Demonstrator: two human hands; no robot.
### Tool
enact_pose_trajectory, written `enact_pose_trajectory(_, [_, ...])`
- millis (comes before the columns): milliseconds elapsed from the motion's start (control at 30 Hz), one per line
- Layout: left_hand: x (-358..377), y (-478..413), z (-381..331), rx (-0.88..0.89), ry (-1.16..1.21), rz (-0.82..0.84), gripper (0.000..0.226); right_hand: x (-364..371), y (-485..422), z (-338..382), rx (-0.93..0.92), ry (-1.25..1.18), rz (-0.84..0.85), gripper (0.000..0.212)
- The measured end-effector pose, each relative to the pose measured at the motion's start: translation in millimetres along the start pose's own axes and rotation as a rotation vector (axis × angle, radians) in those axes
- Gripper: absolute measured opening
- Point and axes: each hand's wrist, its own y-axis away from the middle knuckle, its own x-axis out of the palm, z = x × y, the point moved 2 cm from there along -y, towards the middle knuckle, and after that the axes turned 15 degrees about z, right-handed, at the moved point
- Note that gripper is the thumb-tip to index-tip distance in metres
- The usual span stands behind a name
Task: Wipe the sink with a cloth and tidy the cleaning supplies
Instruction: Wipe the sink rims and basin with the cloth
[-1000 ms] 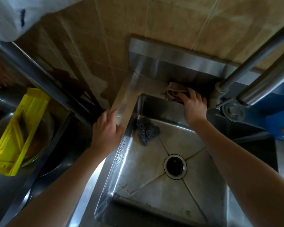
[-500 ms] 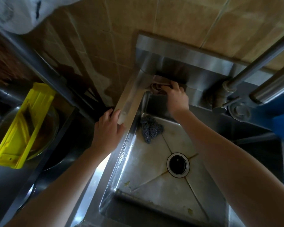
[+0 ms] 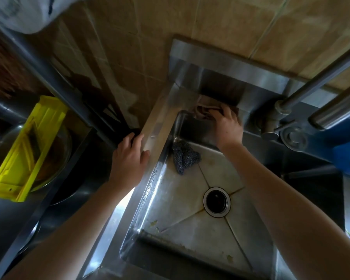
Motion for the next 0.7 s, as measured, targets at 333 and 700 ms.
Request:
enact_pose_trajectory(333, [-4.5, 8.9, 8.7, -0.012, -0.025, 0.021, 0.050, -4.9, -6.8, -7.9, 0.213, -0.118, -0.041, 0.046])
enact_pose_trajectory(700, [-3.7, 14.4, 26.7, -0.071, -0.026, 0.050, 0.051, -3.9, -37.1, 70.6, 0.053, -0.133, 0.046, 0.051])
